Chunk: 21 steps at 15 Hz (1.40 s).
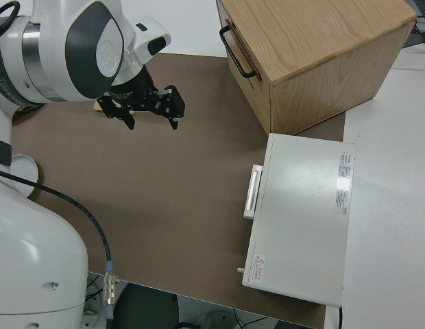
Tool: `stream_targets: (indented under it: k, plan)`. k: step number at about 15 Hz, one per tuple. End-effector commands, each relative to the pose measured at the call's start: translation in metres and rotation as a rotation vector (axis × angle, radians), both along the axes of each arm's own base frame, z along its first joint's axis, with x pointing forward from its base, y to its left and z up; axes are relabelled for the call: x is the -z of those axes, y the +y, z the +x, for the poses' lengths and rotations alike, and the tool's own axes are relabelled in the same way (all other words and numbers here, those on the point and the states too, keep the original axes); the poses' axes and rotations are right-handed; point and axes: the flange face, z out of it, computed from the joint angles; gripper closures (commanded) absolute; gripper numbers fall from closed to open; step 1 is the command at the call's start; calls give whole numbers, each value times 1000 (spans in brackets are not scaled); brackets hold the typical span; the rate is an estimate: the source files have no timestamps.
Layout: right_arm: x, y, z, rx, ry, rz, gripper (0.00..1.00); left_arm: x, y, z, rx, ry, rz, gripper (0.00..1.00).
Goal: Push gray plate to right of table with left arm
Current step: 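Lower the left gripper toward the near edge of the gray plate, then place the left gripper against the gray plate's edge nearest the robot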
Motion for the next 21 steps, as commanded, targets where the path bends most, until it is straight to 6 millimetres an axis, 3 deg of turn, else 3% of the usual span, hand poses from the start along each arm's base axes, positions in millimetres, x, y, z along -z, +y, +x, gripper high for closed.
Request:
stream_targets:
  k: [1,4,6,13,21]
  plan:
    - [-4,-1,-3,14,4,2,17,34,27,-43,7,-51,7,0]
    - [-4,-1,-3,14,4,2,17,71,44,-77,-10,-85,-10,0]
    - [-4,-1,-3,14,4,2,17,98,48,-88,-12,-88,-13,0]
    - [-4,-1,-3,14,4,2,17,173,54,-102,-59,-112,-57,0]
    - [-4,-1,-3,14,4,2,17,232,56,-95,-73,-106,-71,5]
